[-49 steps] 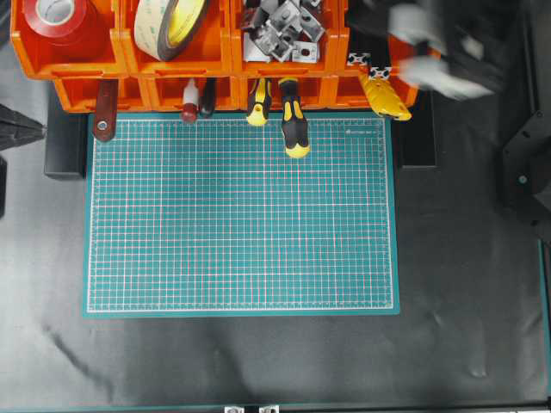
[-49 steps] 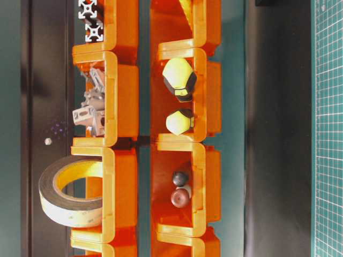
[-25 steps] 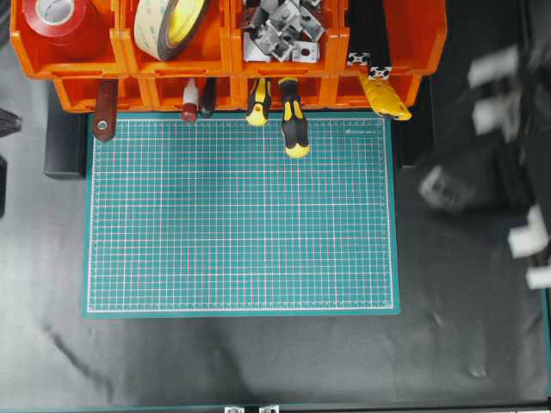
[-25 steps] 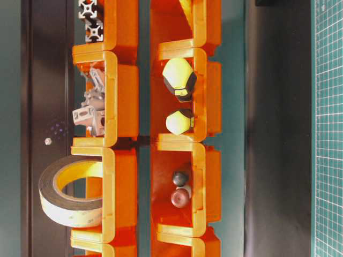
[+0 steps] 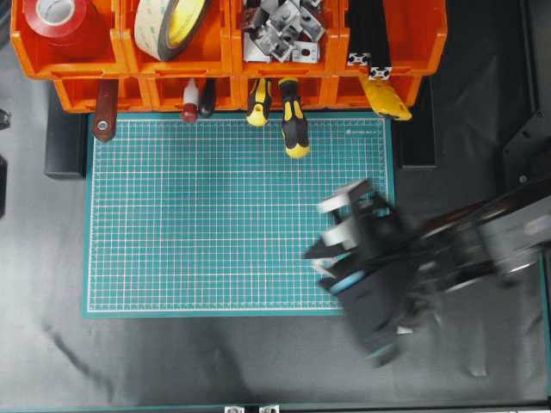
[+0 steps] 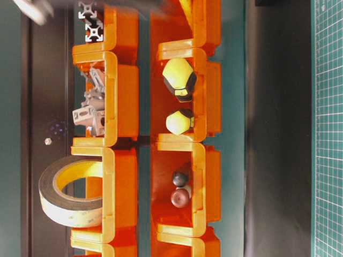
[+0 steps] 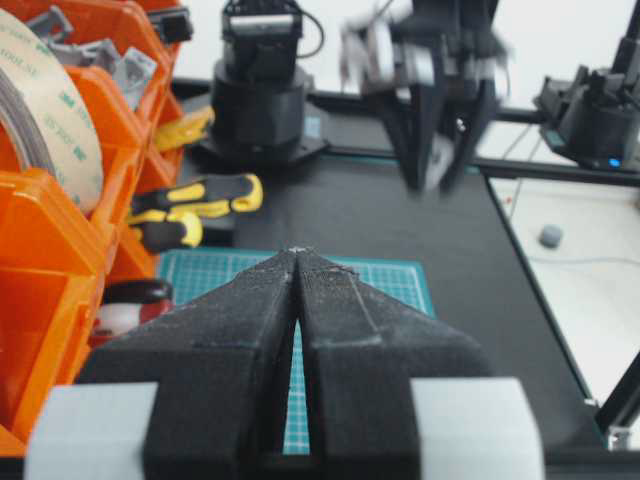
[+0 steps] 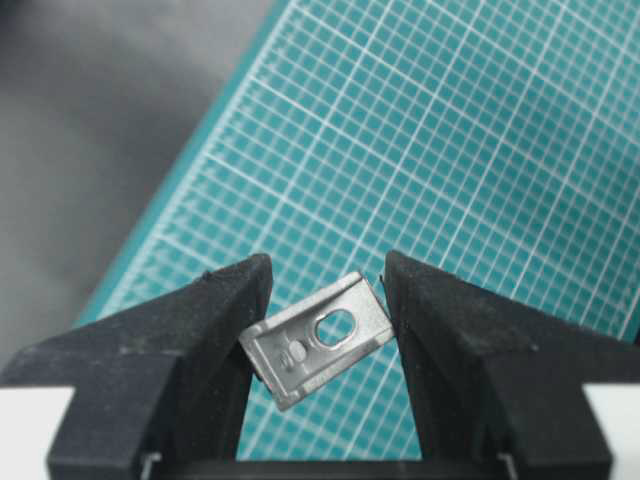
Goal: Pick corner brachets from container rack with right arm.
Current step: 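Lift the bracket out and carry it over the green mat, then lower the bracket onto the mat and open the right gripper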
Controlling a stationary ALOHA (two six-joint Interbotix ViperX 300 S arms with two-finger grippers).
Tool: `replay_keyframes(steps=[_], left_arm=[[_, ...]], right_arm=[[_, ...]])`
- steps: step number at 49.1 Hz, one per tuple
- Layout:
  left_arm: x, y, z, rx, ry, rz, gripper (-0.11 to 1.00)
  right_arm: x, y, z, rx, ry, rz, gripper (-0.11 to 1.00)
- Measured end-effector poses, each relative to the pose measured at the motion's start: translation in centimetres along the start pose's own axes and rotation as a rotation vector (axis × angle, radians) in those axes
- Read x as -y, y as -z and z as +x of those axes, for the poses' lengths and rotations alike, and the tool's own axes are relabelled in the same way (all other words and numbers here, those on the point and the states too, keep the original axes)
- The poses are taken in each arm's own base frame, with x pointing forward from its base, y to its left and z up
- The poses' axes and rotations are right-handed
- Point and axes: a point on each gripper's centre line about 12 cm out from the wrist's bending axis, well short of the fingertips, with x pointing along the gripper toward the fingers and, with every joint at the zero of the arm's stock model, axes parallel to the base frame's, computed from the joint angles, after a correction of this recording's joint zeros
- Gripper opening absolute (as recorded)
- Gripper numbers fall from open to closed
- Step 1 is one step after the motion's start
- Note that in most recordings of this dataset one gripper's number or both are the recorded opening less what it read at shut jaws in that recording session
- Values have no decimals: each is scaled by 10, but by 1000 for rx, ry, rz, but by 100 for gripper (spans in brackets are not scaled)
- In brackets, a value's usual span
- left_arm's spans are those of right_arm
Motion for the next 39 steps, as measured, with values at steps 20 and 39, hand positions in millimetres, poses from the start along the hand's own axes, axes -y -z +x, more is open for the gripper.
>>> replay_keyframes(steps=[20, 39], left_arm=[[0, 1, 0, -6, -1, -5, 0], [0, 1, 0, -9, -1, -3, 0]], right_arm=[[16, -9, 69, -64, 26, -73, 39], [14, -6, 81, -71, 18, -79, 39]])
